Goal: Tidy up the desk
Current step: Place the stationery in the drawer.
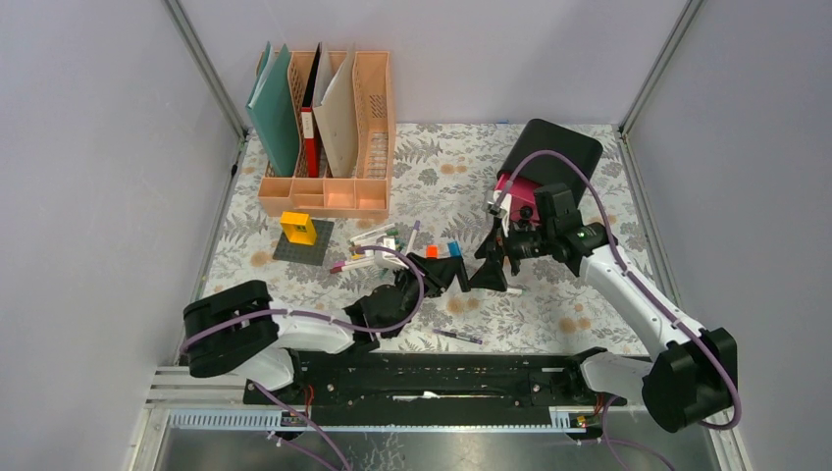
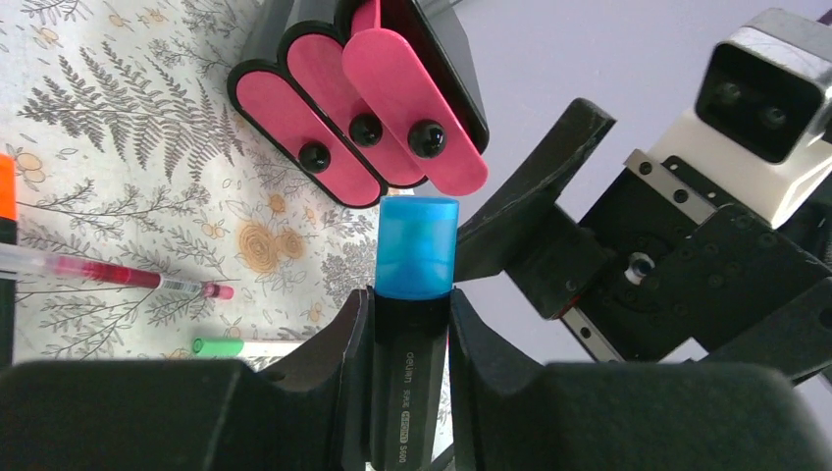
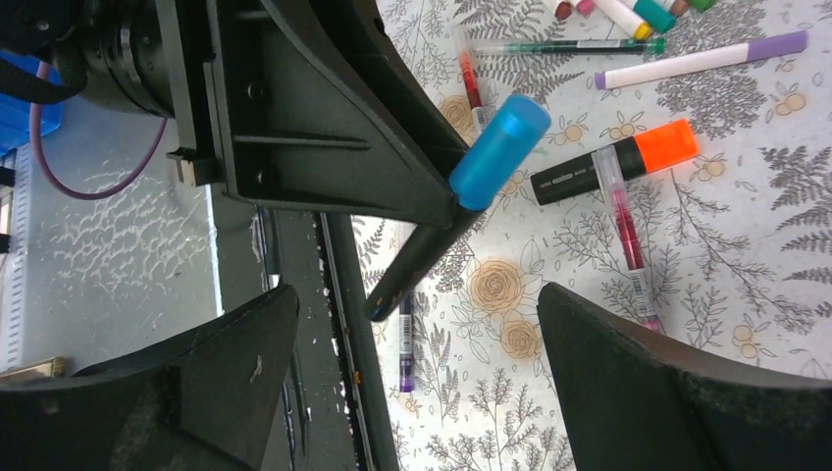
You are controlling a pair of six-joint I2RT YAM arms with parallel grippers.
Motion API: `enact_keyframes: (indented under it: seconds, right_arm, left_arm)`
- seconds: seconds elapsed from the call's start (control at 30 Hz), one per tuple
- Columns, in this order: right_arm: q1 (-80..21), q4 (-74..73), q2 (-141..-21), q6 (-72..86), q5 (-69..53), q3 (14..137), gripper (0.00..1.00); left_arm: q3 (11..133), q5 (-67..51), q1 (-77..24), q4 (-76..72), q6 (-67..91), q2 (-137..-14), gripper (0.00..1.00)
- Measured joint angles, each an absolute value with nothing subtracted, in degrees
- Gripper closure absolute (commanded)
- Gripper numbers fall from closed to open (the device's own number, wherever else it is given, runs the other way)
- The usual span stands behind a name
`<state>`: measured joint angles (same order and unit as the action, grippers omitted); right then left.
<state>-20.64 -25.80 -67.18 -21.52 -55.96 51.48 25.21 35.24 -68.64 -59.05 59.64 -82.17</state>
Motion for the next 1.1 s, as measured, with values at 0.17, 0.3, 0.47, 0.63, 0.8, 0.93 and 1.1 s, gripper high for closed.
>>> enact_keyframes:
  seconds: [0.17,0.3,0.47,0.63,0.8,0.93,1.1]
  right_arm:
    - [-21.6,-24.8,-70.1,-20.1,-55.4,51.5,0.15]
    - [-21.8,-24.1,-70.9,-18.6,-54.5,51.5,0.39]
    - [-22.1,-23.4,-71.0,-16.6,-53.1,51.5,0.82]
    - [-21.8,-23.7,-71.0,-14.6,-49.6,51.6,1.0]
    - [-22.3,-24.3,-71.0,-14.9,-49.1,51.8,1.0]
    - [-22.3,-25.7,-71.0,-17.4,-47.2,52.8,1.0]
    - [-22.3,-28.6,-69.7,-23.0,-41.1,54.6,1.0]
  left_arm:
    - [27.3,36.5,-69.0,-63.2,60.0,-86.1,1.0]
    - [28.9,36.2,-69.3,-65.1,60.0,-87.9,1.0]
    - [29.6,36.4,-70.1,-67.6,60.0,-90.6,1.0]
    - [29.5,36.5,-70.1,-68.6,59.1,-91.3,0.84]
    - [27.8,35.8,-70.1,-70.8,57.4,-90.8,0.26]
    - [25.1,34.1,-70.3,-71.8,53.2,-86.6,0.01]
    - [20.7,31.6,-70.5,-70.2,44.2,-76.1,0.01]
